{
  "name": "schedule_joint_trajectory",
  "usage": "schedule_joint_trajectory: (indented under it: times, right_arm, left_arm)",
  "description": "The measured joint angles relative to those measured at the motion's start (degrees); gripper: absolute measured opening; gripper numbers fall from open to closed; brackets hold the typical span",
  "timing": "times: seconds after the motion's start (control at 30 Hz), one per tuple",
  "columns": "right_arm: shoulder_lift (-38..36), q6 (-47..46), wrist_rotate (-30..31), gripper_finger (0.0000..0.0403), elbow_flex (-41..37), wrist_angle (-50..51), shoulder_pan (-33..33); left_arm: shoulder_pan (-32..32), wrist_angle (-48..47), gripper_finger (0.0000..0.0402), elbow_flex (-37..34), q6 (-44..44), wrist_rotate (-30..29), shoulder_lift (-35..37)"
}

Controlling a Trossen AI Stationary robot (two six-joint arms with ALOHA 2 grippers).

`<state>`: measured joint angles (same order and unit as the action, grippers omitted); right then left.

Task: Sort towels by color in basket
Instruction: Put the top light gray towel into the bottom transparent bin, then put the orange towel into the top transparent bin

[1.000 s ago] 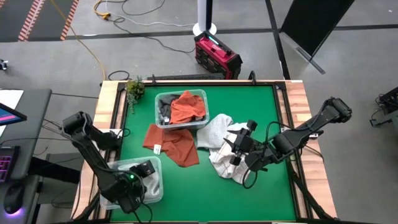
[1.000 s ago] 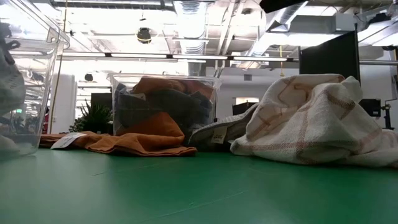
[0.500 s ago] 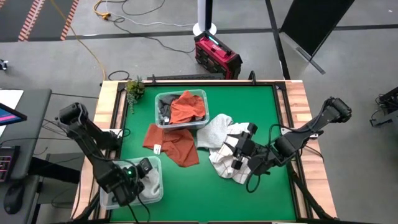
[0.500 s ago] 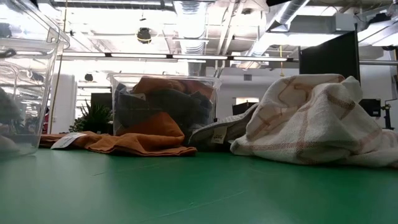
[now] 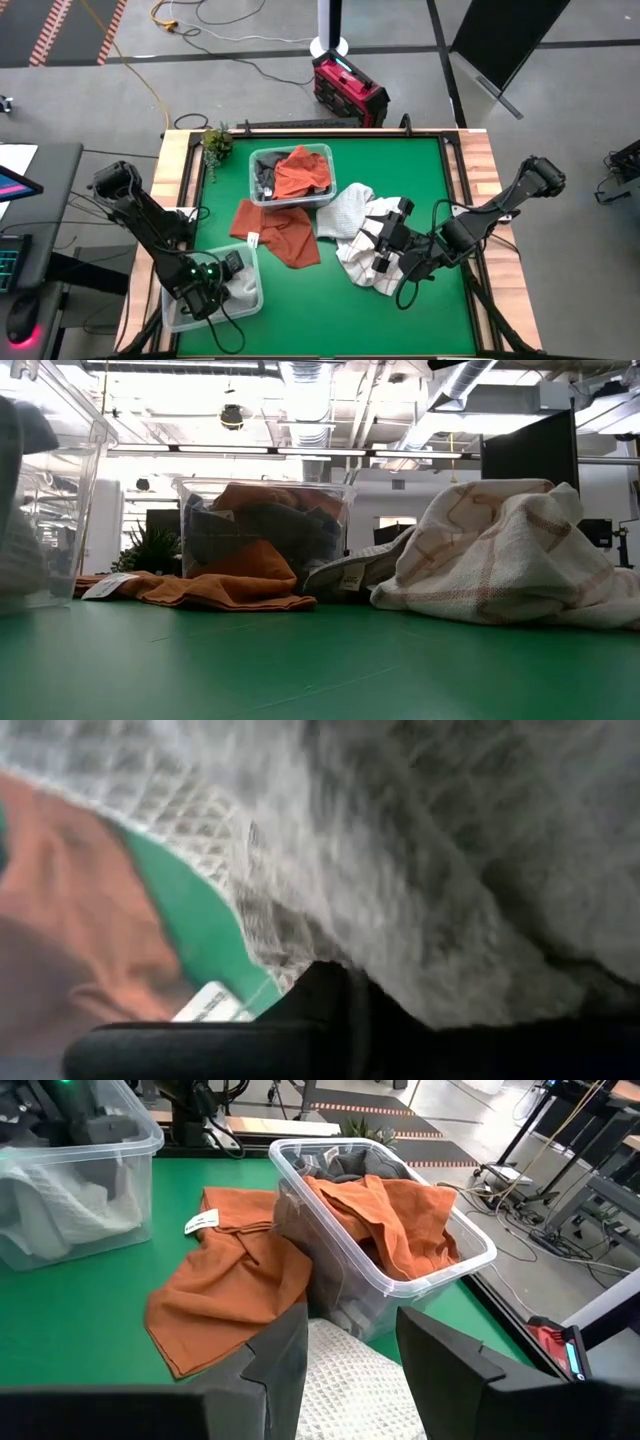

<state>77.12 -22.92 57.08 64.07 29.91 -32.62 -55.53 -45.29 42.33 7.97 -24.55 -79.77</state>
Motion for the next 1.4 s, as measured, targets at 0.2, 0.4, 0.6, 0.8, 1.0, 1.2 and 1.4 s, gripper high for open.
schedule_joint_trajectory:
  times: [0.2,0.4,0.6,0.8,1.0,1.2,1.4]
  right_arm:
    - [0.00,-0.65,-0.16,0.0187,0.00,0.02,0.00]
    - [0.00,-0.63,-0.20,0.0187,0.00,0.02,0.00]
    - [0.00,-0.63,-0.20,0.0187,0.00,0.02,0.00]
    - [0.00,-0.63,-0.22,0.0187,0.00,0.07,-0.33]
    - [-0.01,-0.59,-0.25,0.0187,-0.47,-0.67,0.07]
    - [-0.02,0.64,-6.58,0.0187,-3.91,-5.00,5.12]
    - [2.38,-0.49,-14.78,0.0188,-7.36,-7.83,11.35]
  left_arm:
    - [0.00,1.32,0.0097,0.07,1.97,4.85,-0.04]
    - [0.00,-3.49,0.0161,5.21,2.08,2.97,-0.13]
    - [0.04,-14.27,0.0196,12.76,1.96,0.65,-0.10]
    - [0.04,-25.94,0.0196,20.11,-5.82,-5.82,-0.09]
    - [1.34,-32.99,0.0179,26.20,-23.79,-17.90,0.27]
    - [12.12,-28.21,0.0146,28.26,-28.51,-14.75,4.13]
    - [28.23,-19.24,0.0126,28.28,-22.27,-8.41,4.93]
